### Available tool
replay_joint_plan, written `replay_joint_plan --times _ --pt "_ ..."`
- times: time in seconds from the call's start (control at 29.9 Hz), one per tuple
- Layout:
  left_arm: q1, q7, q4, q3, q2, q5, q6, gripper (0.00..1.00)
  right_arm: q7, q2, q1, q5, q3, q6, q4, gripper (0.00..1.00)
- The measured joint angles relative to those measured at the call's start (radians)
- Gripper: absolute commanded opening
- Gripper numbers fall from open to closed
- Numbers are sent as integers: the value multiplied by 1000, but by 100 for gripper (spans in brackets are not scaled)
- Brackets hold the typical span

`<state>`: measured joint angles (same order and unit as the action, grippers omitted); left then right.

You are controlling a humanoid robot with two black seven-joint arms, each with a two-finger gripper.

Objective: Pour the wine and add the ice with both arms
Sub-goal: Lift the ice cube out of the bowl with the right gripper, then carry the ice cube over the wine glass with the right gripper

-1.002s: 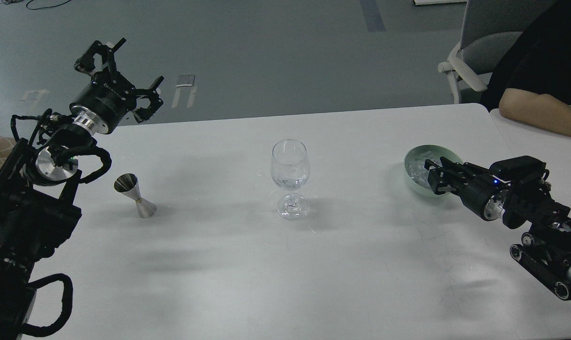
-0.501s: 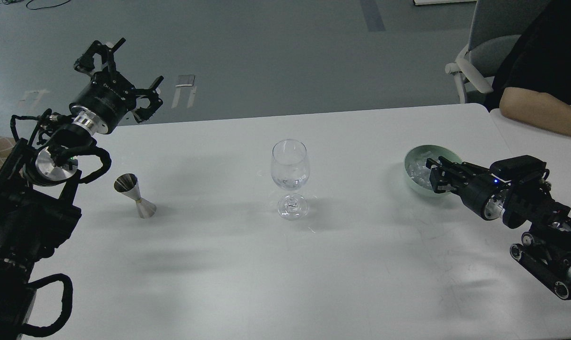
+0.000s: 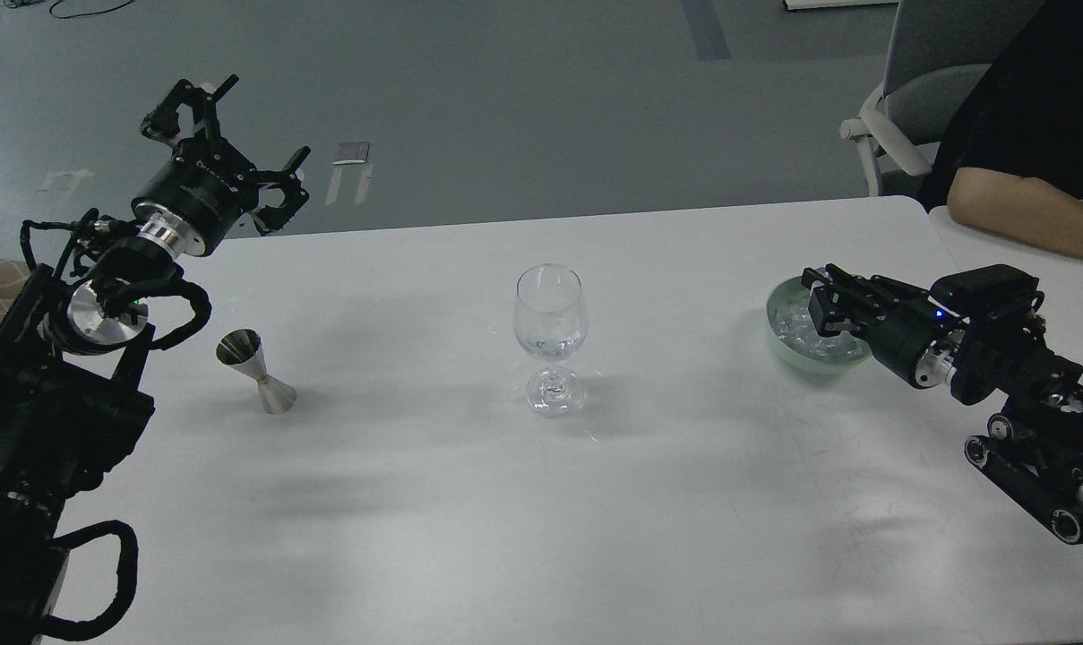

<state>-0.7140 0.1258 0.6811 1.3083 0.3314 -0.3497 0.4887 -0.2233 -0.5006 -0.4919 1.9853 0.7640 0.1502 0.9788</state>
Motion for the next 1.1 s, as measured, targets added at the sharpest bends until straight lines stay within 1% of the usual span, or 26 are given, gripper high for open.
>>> replay_joint_plan --times 0.23,0.33,0.47,0.67,0.94,1.1 --pt "-4 0 0 -1 3 0 0 98 -9 -85 -81 -30 -8 -14 136 0" --pt "-4 0 0 -1 3 0 0 98 -11 -99 -121 -41 -12 -34 192 0" --pt "-4 0 0 -1 0 0 0 98 -11 -100 -168 -39 -13 -91 291 0" --pt "-3 0 0 0 0 0 0 98 6 -80 -207 -30 -27 -151 404 0" --pt "-2 0 0 0 -1 0 0 98 11 -60 -255 -9 -128 -159 484 0" --pt "-2 0 0 0 -2 0 0 98 12 -34 -259 19 -156 -161 511 0"
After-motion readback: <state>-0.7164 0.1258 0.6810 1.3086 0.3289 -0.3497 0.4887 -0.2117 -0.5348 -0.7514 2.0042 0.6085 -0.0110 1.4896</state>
